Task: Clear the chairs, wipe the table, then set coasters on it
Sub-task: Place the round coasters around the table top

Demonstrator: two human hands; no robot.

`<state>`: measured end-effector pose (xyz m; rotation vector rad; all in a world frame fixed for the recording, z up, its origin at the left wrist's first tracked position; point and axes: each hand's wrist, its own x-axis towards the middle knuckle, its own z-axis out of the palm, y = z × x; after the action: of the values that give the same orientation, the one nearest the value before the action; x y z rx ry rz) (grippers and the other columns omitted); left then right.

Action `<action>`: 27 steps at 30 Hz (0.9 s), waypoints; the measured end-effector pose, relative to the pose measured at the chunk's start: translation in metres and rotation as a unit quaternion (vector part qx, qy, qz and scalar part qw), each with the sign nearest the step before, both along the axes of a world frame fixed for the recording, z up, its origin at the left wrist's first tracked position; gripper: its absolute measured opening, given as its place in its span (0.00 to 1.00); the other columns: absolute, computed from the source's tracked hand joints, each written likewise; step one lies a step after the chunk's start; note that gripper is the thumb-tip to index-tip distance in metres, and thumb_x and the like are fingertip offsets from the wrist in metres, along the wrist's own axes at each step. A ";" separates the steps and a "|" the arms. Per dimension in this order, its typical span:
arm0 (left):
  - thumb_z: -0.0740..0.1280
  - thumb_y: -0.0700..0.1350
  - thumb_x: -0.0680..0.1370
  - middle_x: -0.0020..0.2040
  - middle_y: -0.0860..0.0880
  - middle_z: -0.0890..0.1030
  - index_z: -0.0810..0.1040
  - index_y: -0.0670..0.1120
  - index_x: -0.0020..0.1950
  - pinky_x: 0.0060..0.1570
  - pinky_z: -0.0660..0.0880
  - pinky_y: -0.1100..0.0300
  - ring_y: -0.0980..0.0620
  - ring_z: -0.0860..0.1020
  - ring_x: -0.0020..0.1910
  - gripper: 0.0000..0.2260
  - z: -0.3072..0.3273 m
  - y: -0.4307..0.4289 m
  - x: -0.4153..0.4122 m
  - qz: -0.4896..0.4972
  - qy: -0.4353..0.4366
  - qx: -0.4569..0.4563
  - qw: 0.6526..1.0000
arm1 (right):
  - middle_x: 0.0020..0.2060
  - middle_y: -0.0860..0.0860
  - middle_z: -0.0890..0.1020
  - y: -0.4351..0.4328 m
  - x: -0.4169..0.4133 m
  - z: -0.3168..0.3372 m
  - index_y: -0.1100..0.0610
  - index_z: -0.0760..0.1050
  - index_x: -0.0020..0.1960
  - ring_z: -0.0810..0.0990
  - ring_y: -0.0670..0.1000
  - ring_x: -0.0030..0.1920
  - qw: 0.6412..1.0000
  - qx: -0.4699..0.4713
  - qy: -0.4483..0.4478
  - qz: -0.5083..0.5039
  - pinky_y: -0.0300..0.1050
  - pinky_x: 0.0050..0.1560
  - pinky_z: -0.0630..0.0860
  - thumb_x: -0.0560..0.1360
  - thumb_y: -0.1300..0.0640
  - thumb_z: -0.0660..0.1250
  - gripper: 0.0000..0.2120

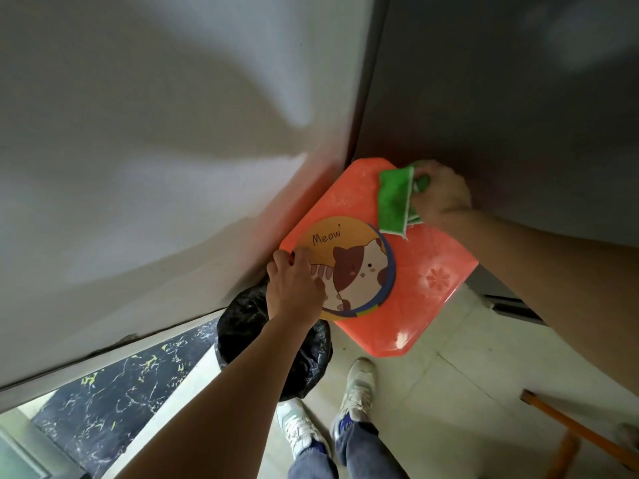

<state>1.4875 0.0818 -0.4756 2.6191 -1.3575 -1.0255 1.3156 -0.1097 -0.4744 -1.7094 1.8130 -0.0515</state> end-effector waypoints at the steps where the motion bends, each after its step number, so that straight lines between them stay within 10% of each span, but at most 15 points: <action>1: 0.68 0.48 0.77 0.65 0.44 0.66 0.66 0.50 0.70 0.55 0.73 0.52 0.43 0.66 0.64 0.23 -0.002 0.000 -0.001 0.004 -0.004 -0.002 1.000 | 0.58 0.57 0.81 0.001 0.006 0.000 0.51 0.78 0.60 0.79 0.60 0.58 0.999 -0.017 -0.007 0.051 0.48 0.58 0.75 0.72 0.63 0.66 0.18; 6: 0.70 0.51 0.75 0.63 0.43 0.67 0.65 0.48 0.70 0.56 0.73 0.49 0.42 0.67 0.62 0.26 -0.010 -0.001 -0.006 0.045 -0.028 -0.024 0.998 | 0.65 0.59 0.73 -0.003 0.030 -0.013 0.49 0.75 0.66 0.71 0.63 0.62 0.970 0.035 0.054 0.235 0.55 0.63 0.71 0.72 0.65 0.61 0.24; 12: 0.73 0.52 0.72 0.65 0.43 0.70 0.65 0.45 0.68 0.58 0.73 0.45 0.41 0.69 0.63 0.30 -0.017 -0.010 -0.003 0.186 -0.006 -0.021 0.982 | 0.62 0.58 0.73 0.042 0.003 0.016 0.54 0.75 0.62 0.71 0.60 0.61 0.985 -0.152 0.017 0.085 0.53 0.56 0.72 0.74 0.57 0.67 0.16; 17: 0.75 0.46 0.68 0.60 0.43 0.74 0.71 0.44 0.61 0.59 0.74 0.45 0.41 0.74 0.60 0.24 -0.024 -0.015 -0.006 0.322 0.078 0.009 0.944 | 0.52 0.56 0.81 0.121 0.001 -0.010 0.58 0.76 0.59 0.79 0.58 0.51 0.983 0.153 -0.051 -0.092 0.46 0.43 0.74 0.70 0.46 0.72 0.23; 22: 0.71 0.40 0.70 0.43 0.44 0.82 0.79 0.45 0.43 0.44 0.81 0.50 0.43 0.80 0.44 0.04 -0.022 0.009 -0.007 0.364 0.183 0.009 0.913 | 0.42 0.52 0.80 0.147 0.012 -0.009 0.54 0.74 0.42 0.78 0.56 0.44 0.926 0.244 -0.153 -0.245 0.49 0.44 0.77 0.69 0.52 0.76 0.12; 27: 0.66 0.35 0.73 0.49 0.43 0.83 0.79 0.43 0.53 0.46 0.78 0.51 0.43 0.80 0.48 0.10 0.006 0.044 -0.014 0.334 0.319 0.047 0.886 | 0.44 0.55 0.82 0.174 -0.004 0.013 0.57 0.77 0.46 0.80 0.57 0.47 0.922 0.273 -0.162 -0.222 0.50 0.49 0.79 0.71 0.59 0.74 0.07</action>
<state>1.4733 0.1259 -0.4698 2.1704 -0.2404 -1.5953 1.3112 0.0641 -0.4617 -0.8307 1.7153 -0.0139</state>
